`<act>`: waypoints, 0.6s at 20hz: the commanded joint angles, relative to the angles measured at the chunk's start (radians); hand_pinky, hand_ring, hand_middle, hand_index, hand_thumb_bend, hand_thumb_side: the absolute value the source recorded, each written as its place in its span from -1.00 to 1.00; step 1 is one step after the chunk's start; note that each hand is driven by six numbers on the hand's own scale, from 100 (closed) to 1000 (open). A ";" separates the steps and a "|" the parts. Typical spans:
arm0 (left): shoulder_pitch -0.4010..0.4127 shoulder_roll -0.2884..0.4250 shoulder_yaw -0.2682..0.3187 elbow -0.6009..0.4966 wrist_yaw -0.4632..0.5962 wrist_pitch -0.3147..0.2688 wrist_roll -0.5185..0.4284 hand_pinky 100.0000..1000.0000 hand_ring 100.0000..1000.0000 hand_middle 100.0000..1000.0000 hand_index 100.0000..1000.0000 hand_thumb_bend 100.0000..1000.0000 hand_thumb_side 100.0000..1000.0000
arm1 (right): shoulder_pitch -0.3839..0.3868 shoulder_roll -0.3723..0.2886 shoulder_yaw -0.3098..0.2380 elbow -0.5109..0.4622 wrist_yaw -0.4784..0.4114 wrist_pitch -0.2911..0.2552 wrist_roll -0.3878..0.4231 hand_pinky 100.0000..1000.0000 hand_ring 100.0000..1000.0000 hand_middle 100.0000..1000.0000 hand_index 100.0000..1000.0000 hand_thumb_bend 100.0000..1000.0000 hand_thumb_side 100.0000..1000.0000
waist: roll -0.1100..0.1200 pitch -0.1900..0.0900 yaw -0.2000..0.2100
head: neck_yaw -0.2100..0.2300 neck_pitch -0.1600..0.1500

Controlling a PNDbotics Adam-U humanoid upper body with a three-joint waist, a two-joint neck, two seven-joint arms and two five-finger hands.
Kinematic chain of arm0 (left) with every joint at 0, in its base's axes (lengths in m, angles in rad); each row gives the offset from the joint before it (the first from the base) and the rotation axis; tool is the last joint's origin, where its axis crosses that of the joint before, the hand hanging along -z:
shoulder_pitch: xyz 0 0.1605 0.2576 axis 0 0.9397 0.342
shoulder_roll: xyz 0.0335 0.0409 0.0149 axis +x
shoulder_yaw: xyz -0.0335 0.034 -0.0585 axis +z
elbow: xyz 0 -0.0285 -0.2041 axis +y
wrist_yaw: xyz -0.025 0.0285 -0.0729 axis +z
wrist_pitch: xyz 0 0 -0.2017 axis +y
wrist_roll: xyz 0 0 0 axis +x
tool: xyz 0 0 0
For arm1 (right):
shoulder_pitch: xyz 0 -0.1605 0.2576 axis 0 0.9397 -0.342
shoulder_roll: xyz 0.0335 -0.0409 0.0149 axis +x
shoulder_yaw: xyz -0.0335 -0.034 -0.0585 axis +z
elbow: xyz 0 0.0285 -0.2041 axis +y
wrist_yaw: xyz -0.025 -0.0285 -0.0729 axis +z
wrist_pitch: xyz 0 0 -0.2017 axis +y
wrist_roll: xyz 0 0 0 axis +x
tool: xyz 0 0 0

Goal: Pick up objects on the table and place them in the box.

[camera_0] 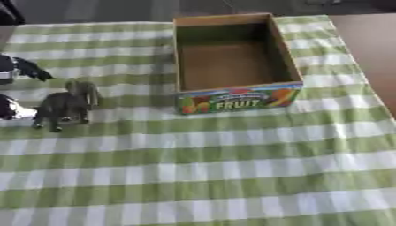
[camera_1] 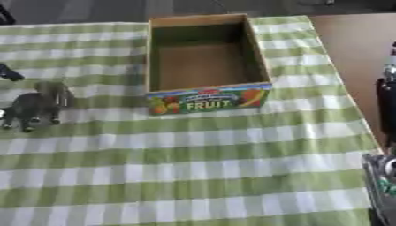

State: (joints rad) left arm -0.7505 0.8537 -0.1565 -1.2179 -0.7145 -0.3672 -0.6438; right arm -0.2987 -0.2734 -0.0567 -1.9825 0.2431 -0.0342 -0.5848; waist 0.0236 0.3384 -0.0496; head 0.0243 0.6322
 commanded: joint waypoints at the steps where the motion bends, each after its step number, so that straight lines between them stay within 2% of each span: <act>1: -0.026 0.015 0.001 0.005 0.002 -0.001 -0.012 0.70 0.69 0.58 0.84 -0.32 0.21 | -0.006 -0.012 -0.001 -0.018 -0.008 -0.002 0.004 0.70 0.45 0.25 0.56 -1.00 0.23 | 0.002 -0.025 0.000 | 0.008 0.008; 6: -0.044 -0.007 -0.003 0.046 -0.048 -0.004 -0.003 0.70 0.69 0.57 0.83 -0.32 0.20 | -0.008 -0.011 0.000 -0.018 -0.009 -0.004 0.006 0.70 0.45 0.25 0.56 -1.00 0.23 | -0.001 -0.023 -0.005 | 0.013 0.006; 12: -0.049 -0.030 -0.011 0.078 -0.073 -0.045 -0.002 0.70 0.69 0.58 0.80 -0.35 0.22 | -0.008 -0.007 0.001 -0.018 -0.011 -0.003 0.008 0.70 0.45 0.25 0.56 -1.00 0.23 | 0.002 -0.019 -0.009 | 0.015 0.007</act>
State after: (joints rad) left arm -0.7782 0.8012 -0.1703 -1.1381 -0.7828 -0.4024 -0.6470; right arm -0.2988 -0.2690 -0.0543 -1.9825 0.2371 -0.0348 -0.5807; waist 0.0233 0.3382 -0.0570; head 0.0366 0.6323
